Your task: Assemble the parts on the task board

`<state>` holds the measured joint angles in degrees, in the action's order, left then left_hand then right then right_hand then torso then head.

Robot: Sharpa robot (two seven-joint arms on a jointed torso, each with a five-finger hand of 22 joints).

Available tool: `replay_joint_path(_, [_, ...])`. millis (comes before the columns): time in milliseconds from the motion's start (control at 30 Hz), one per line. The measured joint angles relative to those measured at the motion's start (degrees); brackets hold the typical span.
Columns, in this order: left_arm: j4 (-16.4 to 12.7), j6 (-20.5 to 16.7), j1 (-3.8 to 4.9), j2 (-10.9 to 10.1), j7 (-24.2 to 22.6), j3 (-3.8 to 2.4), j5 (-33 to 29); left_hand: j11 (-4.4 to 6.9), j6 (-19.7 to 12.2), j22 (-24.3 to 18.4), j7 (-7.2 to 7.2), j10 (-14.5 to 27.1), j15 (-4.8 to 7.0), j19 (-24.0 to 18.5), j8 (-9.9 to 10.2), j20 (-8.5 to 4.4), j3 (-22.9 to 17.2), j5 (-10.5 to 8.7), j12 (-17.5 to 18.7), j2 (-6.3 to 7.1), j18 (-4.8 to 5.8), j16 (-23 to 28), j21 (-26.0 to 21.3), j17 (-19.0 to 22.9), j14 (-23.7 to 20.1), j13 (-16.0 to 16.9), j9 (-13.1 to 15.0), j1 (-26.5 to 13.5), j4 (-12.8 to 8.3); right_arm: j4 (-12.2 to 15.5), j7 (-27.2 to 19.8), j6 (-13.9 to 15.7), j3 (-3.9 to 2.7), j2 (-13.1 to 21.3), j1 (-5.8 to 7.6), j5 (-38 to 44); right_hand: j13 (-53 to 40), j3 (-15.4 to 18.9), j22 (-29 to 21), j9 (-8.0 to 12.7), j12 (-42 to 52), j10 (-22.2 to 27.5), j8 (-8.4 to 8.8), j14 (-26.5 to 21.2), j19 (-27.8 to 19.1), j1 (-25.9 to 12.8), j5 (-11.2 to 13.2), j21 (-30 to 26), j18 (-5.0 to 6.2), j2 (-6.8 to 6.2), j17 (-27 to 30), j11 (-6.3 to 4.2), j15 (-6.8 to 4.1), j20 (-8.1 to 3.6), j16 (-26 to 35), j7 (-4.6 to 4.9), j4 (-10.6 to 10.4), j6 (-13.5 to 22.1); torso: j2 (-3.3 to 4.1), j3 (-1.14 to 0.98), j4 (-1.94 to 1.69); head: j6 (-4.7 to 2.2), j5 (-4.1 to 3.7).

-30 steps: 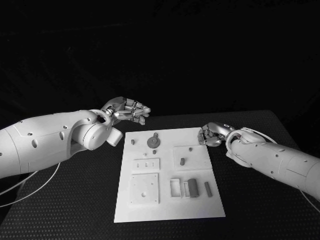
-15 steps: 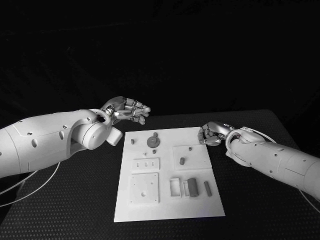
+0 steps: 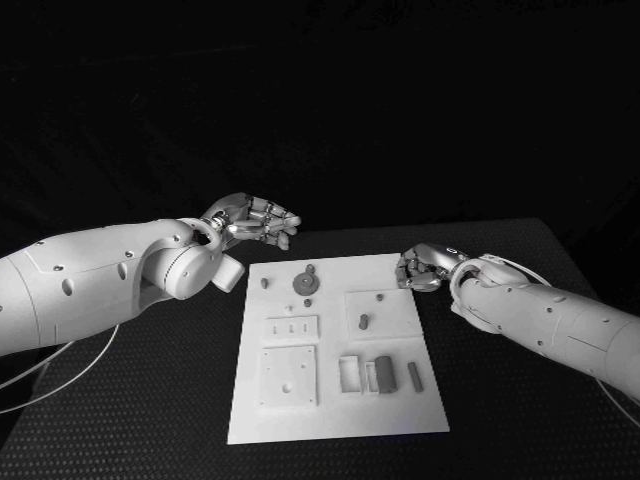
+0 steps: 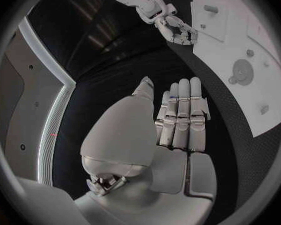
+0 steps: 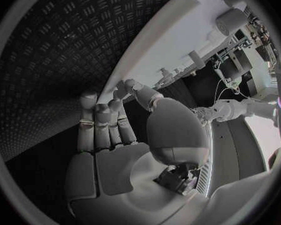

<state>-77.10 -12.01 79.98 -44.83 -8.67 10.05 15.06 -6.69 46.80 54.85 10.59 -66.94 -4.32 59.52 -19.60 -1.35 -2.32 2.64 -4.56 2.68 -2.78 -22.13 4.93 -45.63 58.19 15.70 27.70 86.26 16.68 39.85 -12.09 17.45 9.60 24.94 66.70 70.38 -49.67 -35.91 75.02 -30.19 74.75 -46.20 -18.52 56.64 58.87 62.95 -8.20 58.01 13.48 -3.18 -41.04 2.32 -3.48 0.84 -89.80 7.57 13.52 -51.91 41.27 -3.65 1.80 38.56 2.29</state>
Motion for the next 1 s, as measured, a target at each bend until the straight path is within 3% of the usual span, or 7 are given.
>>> replay_joint_path(267, [0.0,0.9,0.0,-0.1,0.3,-0.02,0.6,1.28,3.2,1.2,-1.6,-2.9,0.94,1.7,-1.0,-0.91,0.0,0.0,-0.9,-1.47,-0.31,-0.7,0.4,-1.3,2.1,0.9,0.4,0.6,0.0,0.4,0.7,1.0,0.01,0.1,-0.01,-0.4,0.5,0.1,0.0,-0.1,0.0,-1.3,-0.69,1.3,1.0,-0.4,0.2,0.1,0.42,1.03,0.0,-1.29,-1.28,-0.82,0.0,-1.4,0.1,-1.4,0.01,-0.01,0.01,0.01,-0.07])
replay_joint_path(433, [0.0,1.0,0.0,-0.2,0.6,-0.03,0.8,1.47,4.2,1.7,-1.91,-3.5,0.94,1.8,-1.1,-1.03,0.2,0.0,-0.9,-1.73,-0.31,-0.7,0.4,-1.9,2.1,1.1,0.4,0.3,-0.2,1.3,1.1,2.0,0.01,0.4,0.06,-0.9,0.6,0.2,0.0,0.0,0.0,-1.8,-0.69,1.5,1.0,-0.3,-0.1,0.1,0.42,1.5,0.0,-1.4,-1.51,-0.83,0.0,-1.55,0.2,-1.6,0.01,-0.01,0.01,-0.08,-0.08])
replay_joint_path(567, [0.0,0.9,0.02,-0.2,1.1,-0.05,0.8,1.48,4.2,1.8,-1.91,-3.5,0.94,1.9,-1.1,-1.11,0.3,0.0,-0.9,-1.73,-0.28,-0.7,0.4,-2.1,2.1,1.1,0.3,0.3,0.0,2.9,1.6,2.7,0.01,0.7,0.97,-1.0,0.6,0.0,0.0,0.0,0.0,-1.8,-0.69,1.5,1.3,-0.1,-0.1,0.1,0.42,1.82,0.0,-1.4,-1.52,-1.02,0.0,-1.56,0.3,-1.6,0.01,-0.03,0.02,-0.31,-0.03])
replay_joint_path(733, [0.1,0.9,0.02,0.0,2.8,-0.06,1.8,1.6,4.3,2.2,-1.74,-3.9,0.94,1.9,-0.7,-1.11,1.0,0.0,-0.9,-2.02,-0.26,-0.7,0.4,-2.5,2.1,1.2,0.0,0.0,0.0,7.3,3.4,3.7,-0.06,1.5,2.81,-0.3,0.6,-0.1,0.0,0.0,0.0,-1.8,-0.69,1.5,1.3,0.0,-0.1,0.1,0.42,2.05,0.0,-1.4,-1.52,-0.95,0.2,-1.56,0.6,-1.6,-0.06,-0.02,0.06,-0.73,0.0])
replay_joint_path(1000, [0.9,1.1,-0.01,1.9,8.3,0.0,5.9,2.78,5.7,4.1,-2.26,-7.0,2.32,3.8,-0.1,-2.14,2.3,0.0,-0.9,-2.07,-0.16,-2.5,1.3,-4.9,3.9,2.1,-0.7,-4.2,0.1,15.5,8.6,3.9,-0.1,3.2,4.67,3.4,0.7,-0.2,0.0,0.0,0.0,-2.2,-0.69,1.9,1.6,0.0,-0.1,0.1,0.42,2.05,0.0,-1.4,-1.53,-1.14,0.2,-1.56,0.7,-1.6,-1.02,0.2,0.6,-1.24,0.32])
